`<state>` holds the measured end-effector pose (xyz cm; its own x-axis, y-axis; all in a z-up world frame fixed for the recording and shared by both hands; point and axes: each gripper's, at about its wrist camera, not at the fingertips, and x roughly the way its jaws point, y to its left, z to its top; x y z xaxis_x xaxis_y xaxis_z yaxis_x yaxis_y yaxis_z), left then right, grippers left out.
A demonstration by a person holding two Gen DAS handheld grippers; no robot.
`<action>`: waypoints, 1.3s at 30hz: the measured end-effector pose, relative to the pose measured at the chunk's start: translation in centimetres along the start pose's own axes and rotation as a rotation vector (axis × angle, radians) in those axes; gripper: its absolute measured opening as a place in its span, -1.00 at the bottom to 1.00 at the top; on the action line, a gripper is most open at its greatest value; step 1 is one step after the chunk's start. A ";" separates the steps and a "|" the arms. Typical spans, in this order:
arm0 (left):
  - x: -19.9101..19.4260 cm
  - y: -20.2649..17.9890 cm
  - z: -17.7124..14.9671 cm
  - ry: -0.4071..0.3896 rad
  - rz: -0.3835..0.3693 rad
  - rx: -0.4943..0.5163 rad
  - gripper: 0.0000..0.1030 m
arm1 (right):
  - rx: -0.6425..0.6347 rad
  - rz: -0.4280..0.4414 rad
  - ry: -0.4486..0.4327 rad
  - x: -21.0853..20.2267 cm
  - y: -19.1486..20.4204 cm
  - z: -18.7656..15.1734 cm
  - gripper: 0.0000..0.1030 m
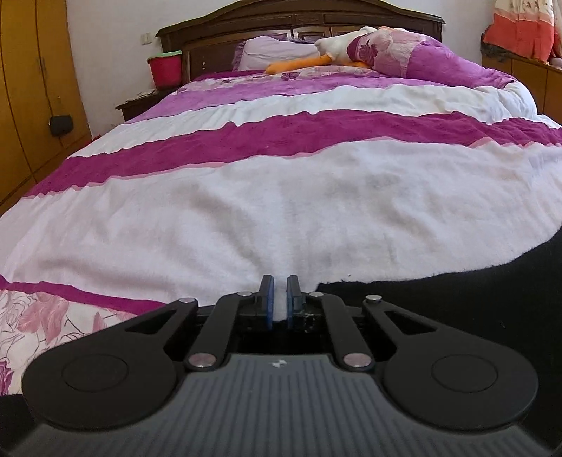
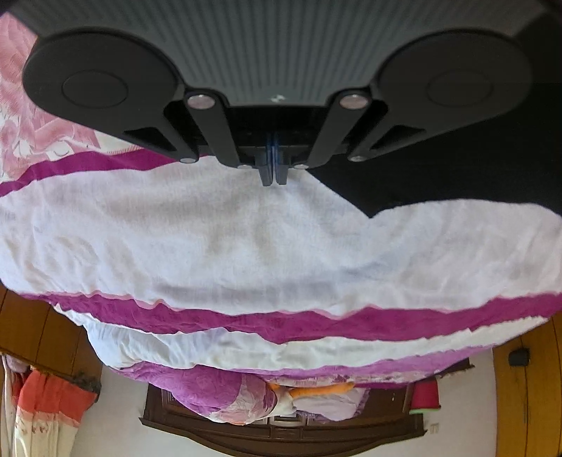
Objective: Fold small clothes
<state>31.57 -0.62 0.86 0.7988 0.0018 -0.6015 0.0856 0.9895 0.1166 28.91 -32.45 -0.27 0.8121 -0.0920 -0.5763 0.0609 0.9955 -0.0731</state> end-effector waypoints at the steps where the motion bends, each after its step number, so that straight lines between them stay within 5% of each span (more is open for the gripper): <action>1: 0.0 0.0 0.0 0.001 0.000 0.001 -0.82 | -0.014 -0.009 0.002 0.1 0.3 0.0 -0.94; 3: -0.2 0.1 0.1 0.003 0.003 -0.004 -0.69 | -0.039 -0.023 0.003 0.1 0.7 0.1 -0.93; 6: -1.3 0.4 0.4 0.004 0.011 -0.019 -0.15 | -0.034 -0.011 -0.002 -1.0 0.5 0.6 -0.83; 10: -4.8 1.2 0.6 -0.023 0.001 -0.012 0.10 | 0.042 0.050 -0.037 -4.1 -0.4 1.2 -0.08; 19: -14.3 3.2 -0.3 -0.046 0.046 -0.010 0.32 | 0.029 0.158 -0.023 -12.6 0.1 1.0 -0.06; 30: -24.1 6.6 -2.4 -0.028 0.081 -0.100 0.34 | 0.063 0.259 -0.010 -21.9 0.4 0.5 -0.06; 39: -29.4 8.9 -6.9 0.000 0.074 -0.160 0.36 | 0.055 0.255 0.028 -26.2 0.1 -1.2 -0.06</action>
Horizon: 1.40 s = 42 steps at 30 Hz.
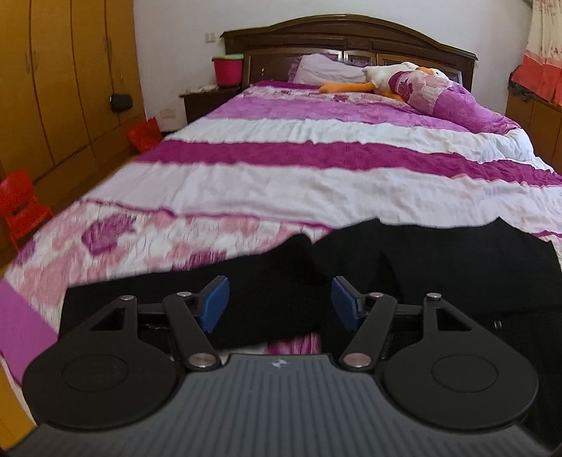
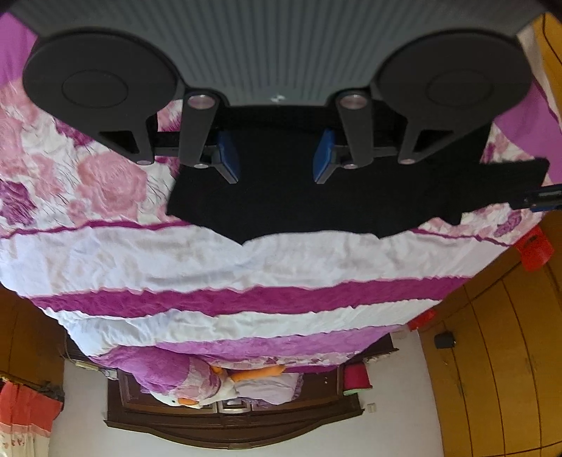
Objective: Fold small clothes
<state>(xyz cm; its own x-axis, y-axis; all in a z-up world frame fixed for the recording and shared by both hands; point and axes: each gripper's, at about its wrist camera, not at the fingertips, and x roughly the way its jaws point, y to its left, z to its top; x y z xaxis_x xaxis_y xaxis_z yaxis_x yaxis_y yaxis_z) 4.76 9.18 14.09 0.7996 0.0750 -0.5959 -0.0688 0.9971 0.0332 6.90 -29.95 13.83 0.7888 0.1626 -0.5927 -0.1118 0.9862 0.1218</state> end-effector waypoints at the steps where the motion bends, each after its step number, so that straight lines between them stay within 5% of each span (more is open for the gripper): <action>1: -0.1 0.2 -0.7 0.010 -0.008 -0.008 0.36 | 0.007 -0.009 0.007 -0.2 -0.2 -0.5 -0.06; 17: -2.3 -1.7 -12.8 0.224 -0.149 -0.112 0.36 | 0.118 -0.139 0.165 -0.7 -3.7 -12.7 -0.06; 36: -5.8 -5.4 -18.0 0.221 -0.267 -0.006 0.37 | 0.169 -0.067 0.130 -3.2 -3.0 -17.8 0.00; 38: -5.8 -5.4 -18.1 0.221 -0.274 -0.013 0.09 | 0.164 -0.055 0.120 -3.5 -2.8 -18.1 -0.01; 39: -5.7 -5.3 -18.1 0.221 -0.278 -0.022 -0.28 | 0.165 -0.051 0.115 -3.6 -2.7 -18.3 -0.04; 40: -5.7 -5.2 -18.1 0.226 -0.284 -0.033 -0.57 | 0.164 -0.048 0.110 -3.7 -2.6 -18.4 -0.26; 42: -6.0 -5.0 -18.1 0.222 -0.285 -0.046 -0.81 | 0.161 -0.041 0.100 -3.9 -2.5 -18.5 -0.73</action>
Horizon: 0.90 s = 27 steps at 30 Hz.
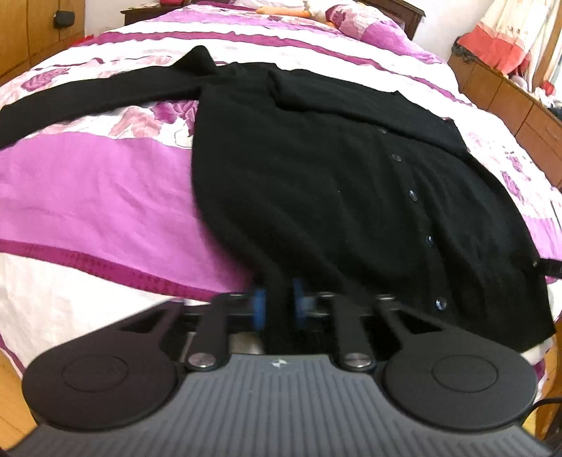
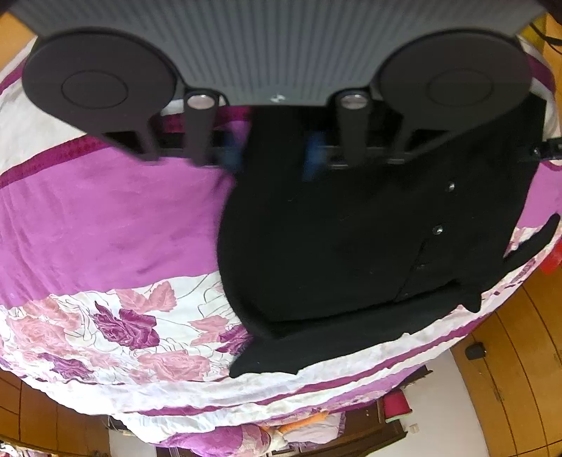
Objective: Fold small clothes
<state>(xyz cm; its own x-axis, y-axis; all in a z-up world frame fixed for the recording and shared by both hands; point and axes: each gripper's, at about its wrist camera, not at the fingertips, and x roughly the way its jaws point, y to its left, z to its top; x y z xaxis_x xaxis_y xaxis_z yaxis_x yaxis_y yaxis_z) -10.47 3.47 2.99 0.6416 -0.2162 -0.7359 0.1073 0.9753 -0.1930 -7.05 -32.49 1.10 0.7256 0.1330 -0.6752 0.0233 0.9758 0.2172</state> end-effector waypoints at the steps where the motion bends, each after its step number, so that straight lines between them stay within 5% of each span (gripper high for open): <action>1: -0.5 -0.1 0.0 -0.013 0.004 0.010 -0.82 | 0.009 0.007 -0.002 -0.2 0.0 0.1 -0.80; 12: -1.2 1.2 -0.9 0.019 0.053 0.030 -0.83 | -0.047 -0.059 0.045 -0.8 -0.3 -0.5 -0.84; 17: -1.6 2.0 -0.4 0.015 0.007 -0.011 -0.79 | -0.032 -0.040 0.048 -1.3 -0.6 0.1 -0.77; 22: -2.5 3.4 1.4 -0.020 0.066 -0.037 -0.34 | -0.059 -0.070 -0.005 -3.1 0.3 1.7 -0.19; 27: -2.5 5.5 3.9 -0.090 0.135 -0.070 0.15 | -0.146 -0.069 -0.059 -3.0 2.5 3.5 -0.07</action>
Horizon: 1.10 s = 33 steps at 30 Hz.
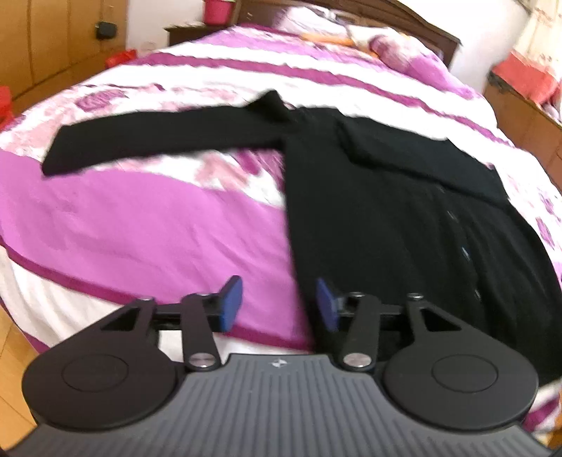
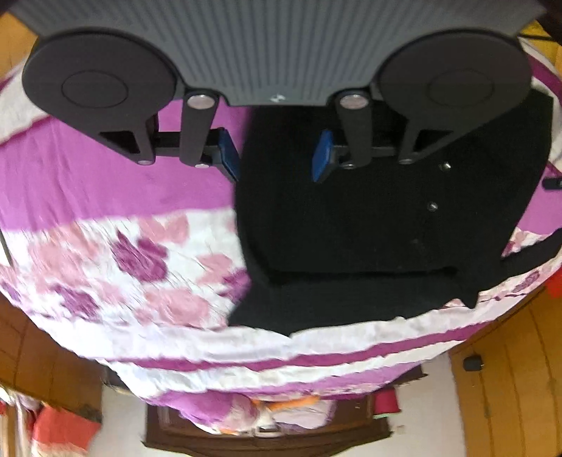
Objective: Fold small clothes
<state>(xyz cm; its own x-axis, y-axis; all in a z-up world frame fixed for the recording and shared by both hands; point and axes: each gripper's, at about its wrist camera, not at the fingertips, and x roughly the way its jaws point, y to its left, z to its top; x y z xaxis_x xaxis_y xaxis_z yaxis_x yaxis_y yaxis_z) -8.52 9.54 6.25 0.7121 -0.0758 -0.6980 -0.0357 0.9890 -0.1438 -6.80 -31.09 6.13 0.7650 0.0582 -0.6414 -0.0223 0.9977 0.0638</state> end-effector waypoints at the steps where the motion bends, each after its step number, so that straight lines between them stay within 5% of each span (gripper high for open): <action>1: 0.2 0.4 0.5 -0.015 0.015 -0.011 0.28 | -0.006 0.009 0.000 0.4 0.4 0.4 -0.07; 4: 1.5 1.7 2.3 -0.066 0.097 -0.062 0.54 | -0.006 0.021 -0.002 1.8 1.3 1.3 -0.07; 7: 2.9 3.4 4.2 -0.106 0.124 -0.123 0.56 | 0.005 0.021 -0.010 3.0 2.3 1.9 -0.07; 18: 9.8 10.6 9.1 -0.115 -0.022 -0.474 0.56 | 0.109 -0.040 0.058 6.0 4.6 1.6 -0.07; 33: 13.9 15.1 10.9 -0.244 -0.039 -0.709 0.55 | 0.112 -0.082 0.069 6.7 7.6 2.5 -0.07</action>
<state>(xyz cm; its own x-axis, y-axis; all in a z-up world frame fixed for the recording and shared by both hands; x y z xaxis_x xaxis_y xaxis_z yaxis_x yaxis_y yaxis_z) 8.54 24.77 2.04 0.8542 0.0026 -0.5199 -0.3916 0.6609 -0.6402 -0.23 -23.18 4.19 0.7152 -0.0174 -0.6987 0.1131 0.9894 0.0912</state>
